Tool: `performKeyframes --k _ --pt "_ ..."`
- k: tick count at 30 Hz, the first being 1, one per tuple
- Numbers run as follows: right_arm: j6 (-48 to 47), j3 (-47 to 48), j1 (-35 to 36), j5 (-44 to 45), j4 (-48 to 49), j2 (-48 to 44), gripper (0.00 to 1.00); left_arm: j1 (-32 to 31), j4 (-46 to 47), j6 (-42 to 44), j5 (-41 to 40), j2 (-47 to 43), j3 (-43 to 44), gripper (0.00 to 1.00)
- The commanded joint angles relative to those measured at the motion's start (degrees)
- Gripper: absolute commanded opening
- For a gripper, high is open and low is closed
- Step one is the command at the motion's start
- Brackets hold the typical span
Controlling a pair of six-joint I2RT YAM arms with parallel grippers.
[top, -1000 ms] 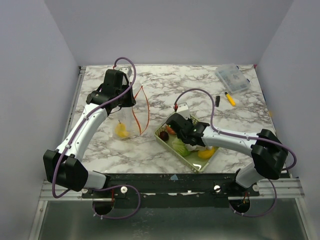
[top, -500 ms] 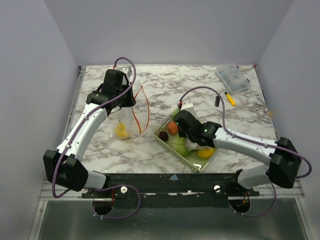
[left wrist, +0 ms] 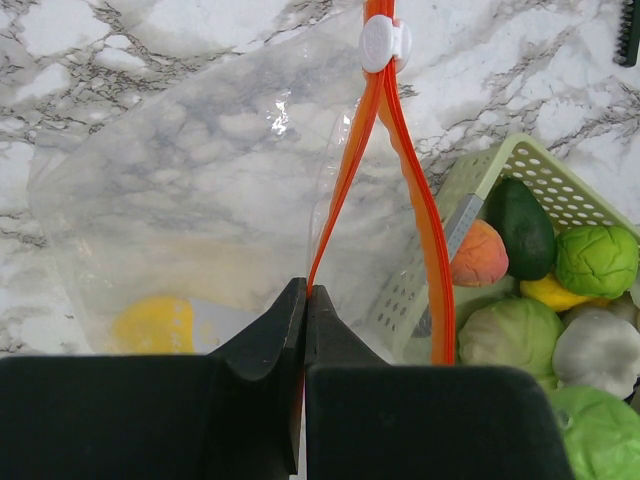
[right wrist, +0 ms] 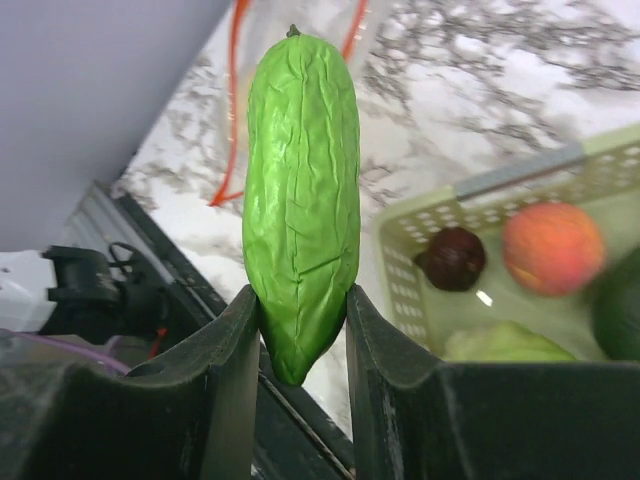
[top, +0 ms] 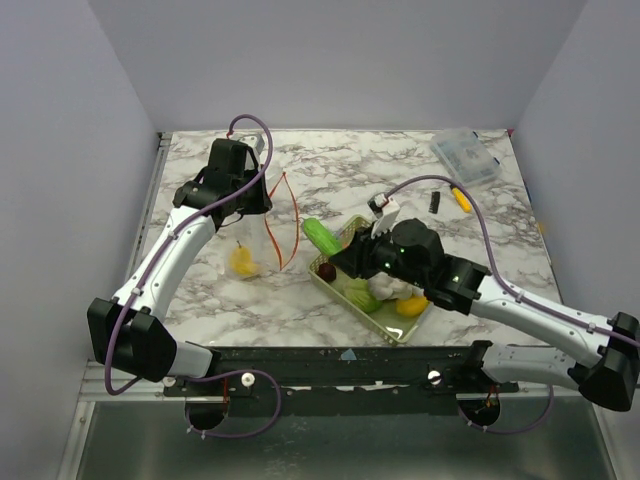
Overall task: Place the food in the zip-top bag and seal the zipper
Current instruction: Place the fake vegetable in the zipper food storage bag.
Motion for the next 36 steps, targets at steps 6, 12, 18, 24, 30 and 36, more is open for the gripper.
performKeyframes --k 6,12,18,24,30,36 --pt "9.5 4.6 -0.2 -2.1 12.7 11.1 0.01 0.4 0.9 0.0 0.0 -0.3 0.6 0.0" --pt "11.9 10.6 -0.1 2.4 7.6 16.6 0.04 0.3 0.9 -0.1 0.3 -0.2 0.7 0.0" --pt "12.5 17.4 -0.2 5.6 2.2 22.4 0.33 0.4 0.8 0.0 0.2 -0.4 0.7 0.0" --pt "11.3 23.8 -0.1 6.1 -0.2 28.2 0.62 0.4 0.8 0.0 -0.1 -0.7 0.6 0.0" --pt "8.6 25.7 -0.2 7.1 -0.4 29.2 0.75 0.4 0.8 0.0 0.0 -0.8 0.6 0.0" --pt "4.8 23.3 -0.2 7.2 -0.6 26.2 0.74 0.4 0.9 0.1 -0.1 -1.0 0.5 0.0"
